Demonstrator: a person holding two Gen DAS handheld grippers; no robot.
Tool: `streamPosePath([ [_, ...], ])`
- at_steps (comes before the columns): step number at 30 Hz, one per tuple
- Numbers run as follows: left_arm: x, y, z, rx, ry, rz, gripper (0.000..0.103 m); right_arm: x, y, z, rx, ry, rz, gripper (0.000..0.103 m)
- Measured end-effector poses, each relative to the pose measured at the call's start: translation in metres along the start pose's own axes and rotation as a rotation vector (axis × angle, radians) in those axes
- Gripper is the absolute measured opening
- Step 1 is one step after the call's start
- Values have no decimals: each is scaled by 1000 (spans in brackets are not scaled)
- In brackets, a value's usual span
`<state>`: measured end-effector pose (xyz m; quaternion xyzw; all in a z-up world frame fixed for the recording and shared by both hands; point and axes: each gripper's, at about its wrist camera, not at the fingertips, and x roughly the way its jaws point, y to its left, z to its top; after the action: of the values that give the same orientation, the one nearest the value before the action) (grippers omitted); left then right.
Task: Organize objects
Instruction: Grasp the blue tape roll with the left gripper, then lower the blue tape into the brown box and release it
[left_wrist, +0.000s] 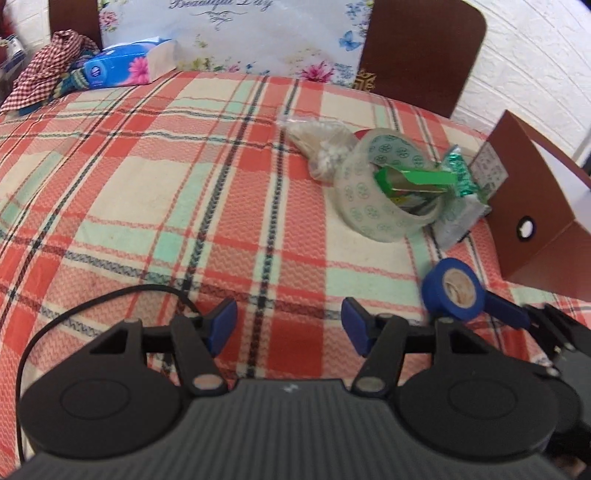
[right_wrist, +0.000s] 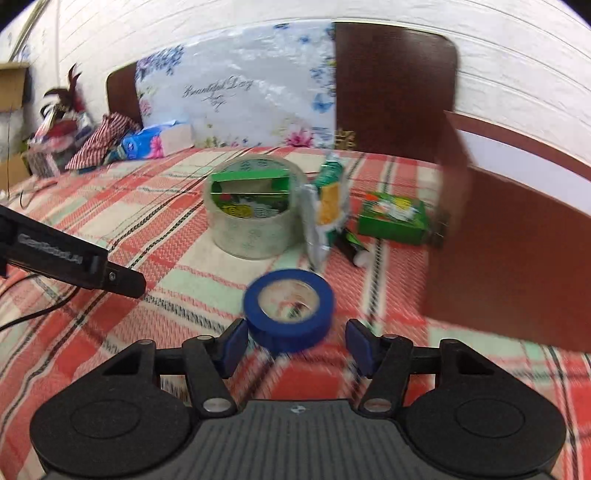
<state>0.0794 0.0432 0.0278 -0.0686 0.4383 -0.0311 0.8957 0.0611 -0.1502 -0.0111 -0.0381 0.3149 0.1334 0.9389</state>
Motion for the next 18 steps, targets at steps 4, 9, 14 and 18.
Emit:
streamPosePath([
  [4,-4,-17,2,35,3,-79,57,4,7,3,-30,1,7,55],
  [9,6,-54,12,120,41,-177,39,-7,7,-4,-34,2,12,54],
  [14,25,-90,5,175,143,-222,18,-30,-1,-19,-48,1,-41,55],
  [18,19,-113,-6,202,160,-285,20,-52,-24,-35,-4,4,-75,54],
])
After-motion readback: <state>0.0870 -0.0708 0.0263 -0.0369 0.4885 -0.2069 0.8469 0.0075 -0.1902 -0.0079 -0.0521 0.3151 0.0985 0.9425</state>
